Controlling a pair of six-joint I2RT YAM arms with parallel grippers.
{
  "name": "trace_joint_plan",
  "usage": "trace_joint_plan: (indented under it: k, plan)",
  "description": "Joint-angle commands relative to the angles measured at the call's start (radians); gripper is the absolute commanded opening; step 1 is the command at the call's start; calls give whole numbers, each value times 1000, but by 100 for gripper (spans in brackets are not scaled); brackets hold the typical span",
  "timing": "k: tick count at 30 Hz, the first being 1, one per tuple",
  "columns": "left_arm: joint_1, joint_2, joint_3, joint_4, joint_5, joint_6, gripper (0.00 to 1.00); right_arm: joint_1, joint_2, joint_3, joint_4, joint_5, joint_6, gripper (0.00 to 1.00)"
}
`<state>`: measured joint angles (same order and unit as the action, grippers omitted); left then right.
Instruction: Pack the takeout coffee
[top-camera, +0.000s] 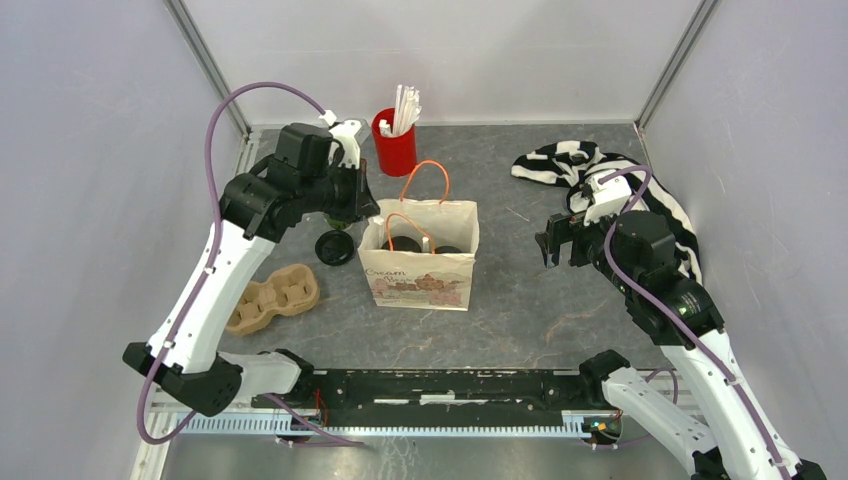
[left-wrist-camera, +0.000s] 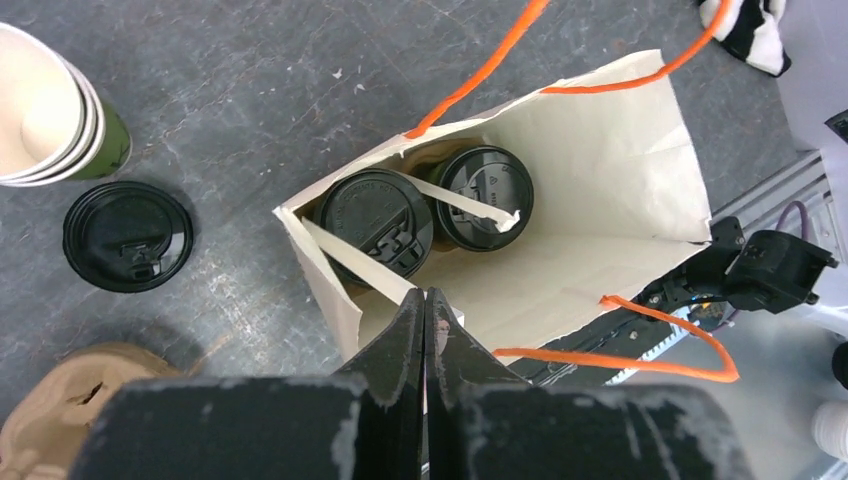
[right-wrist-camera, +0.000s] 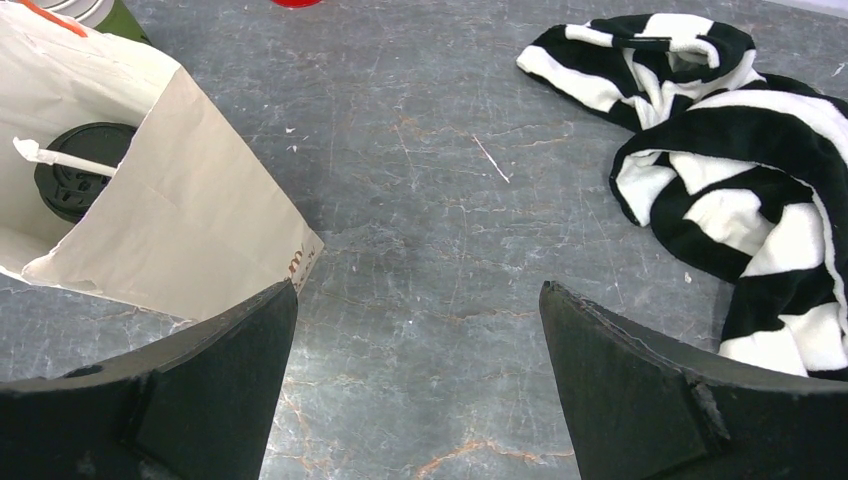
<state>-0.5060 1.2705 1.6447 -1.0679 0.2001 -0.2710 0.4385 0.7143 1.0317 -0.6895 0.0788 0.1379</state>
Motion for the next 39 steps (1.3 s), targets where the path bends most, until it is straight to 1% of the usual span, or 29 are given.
trace_joint_plan:
  k: [1,4,6,9,13,14,15,16,17,18,19,20,22,23,26,29,33,35,36,37,39]
  plan:
    - [1,-25,28,-30,-94,13,2,7,6,4,43,-8,25,98]
    - [1,-49,34,-35,-170,6,2,6,11,6,44,-13,26,98]
    - [1,-51,34,-27,-165,10,2,6,13,6,49,-18,27,98]
    - [0,-20,24,20,-84,3,2,6,17,5,52,-25,27,98]
    - [-22,24,8,120,11,-67,2,5,19,10,47,-30,24,98]
    - [-36,35,13,138,26,-81,4,4,18,11,46,-30,24,98]
    - [-53,48,22,150,41,-92,8,6,16,10,46,-28,23,98]
    - [-76,58,33,154,40,-98,15,6,15,11,46,-28,21,98]
    - [-91,64,49,154,26,-99,31,6,13,12,43,-28,21,98]
    - [-96,64,57,153,15,-99,44,5,11,13,41,-26,19,98]
    - [-97,60,67,149,-4,-100,54,6,10,16,38,-24,19,98]
    - [-97,53,81,141,-30,-96,60,5,10,19,36,-21,19,98]
    - [-95,39,124,115,-83,-81,69,6,4,23,32,-13,19,98]
    - [-96,33,150,106,-105,-73,73,5,-1,24,34,-11,17,98]
    - [-95,6,221,86,-171,-60,79,6,-20,35,39,10,19,98]
    - [-96,-34,254,112,-197,-55,83,6,-30,54,41,26,20,98]
    - [-96,-52,233,140,-216,-64,84,7,-35,74,43,27,9,98]
    - [-95,-37,193,134,-205,-81,80,6,-36,77,40,29,6,98]
    - [-95,-23,173,125,-205,-89,76,5,-36,75,37,33,5,98]
    - [-95,-7,154,111,-187,-96,70,5,-36,76,36,33,6,98]
    - [-96,17,111,106,-178,-102,66,5,-38,70,34,35,12,98]
